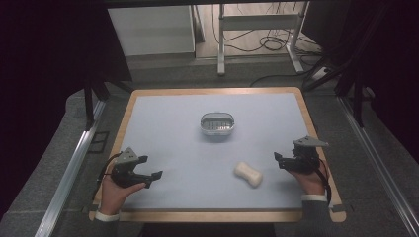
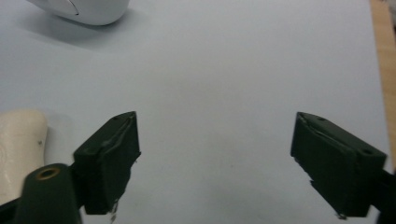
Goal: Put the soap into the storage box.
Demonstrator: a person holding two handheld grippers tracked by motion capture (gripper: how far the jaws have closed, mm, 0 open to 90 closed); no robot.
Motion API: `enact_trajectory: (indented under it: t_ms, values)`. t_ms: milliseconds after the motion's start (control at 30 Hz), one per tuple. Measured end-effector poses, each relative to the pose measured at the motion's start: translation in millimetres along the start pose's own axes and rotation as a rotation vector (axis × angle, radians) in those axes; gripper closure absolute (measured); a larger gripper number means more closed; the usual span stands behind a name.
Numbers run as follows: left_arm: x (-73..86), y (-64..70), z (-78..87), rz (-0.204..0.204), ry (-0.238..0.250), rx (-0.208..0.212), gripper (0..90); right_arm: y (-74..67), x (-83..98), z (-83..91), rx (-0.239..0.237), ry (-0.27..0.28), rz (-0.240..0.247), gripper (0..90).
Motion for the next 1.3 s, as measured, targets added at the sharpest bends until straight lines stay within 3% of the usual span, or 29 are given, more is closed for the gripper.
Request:
enact_trajectory:
  t_ms: [167,700,1033,1200,1300]
  values:
    - [0.8,1.2,-2.4,-0.005,-0.009,0.002,13.9,-1.5,-0.7,0.9,0.001,-0.006,0.015,16.5]
    - [2.1,5.6,-10.0,-0.013,-0.029,0.018,13.9,2.7,3.2,-1.8,0.000,-0.024,0.001,20.7]
    - [0.9,5.5,-5.5,-0.008,-0.025,0.020,13.7,8.5,5.6,-2.6,0.018,-0.037,-0.010,19.9]
    - [0.9,8.7,-6.6,-0.020,-0.033,0.028,13.7,-0.7,-2.0,-0.7,0.009,-0.063,0.024,19.3]
    - [0.6,8.4,-5.2,-0.018,-0.027,0.028,13.7,-5.8,-6.2,1.8,-0.004,-0.083,0.016,18.9]
Point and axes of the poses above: each handheld gripper's, and its own axes: z roughly backward along the jaws, x roughly out of its underside, y roughly to its right, the point moved 9 cm from there along -z, roughly forward along the jaws, and after that the axes turned 4 degrees about -y, right-handed, at the moved point
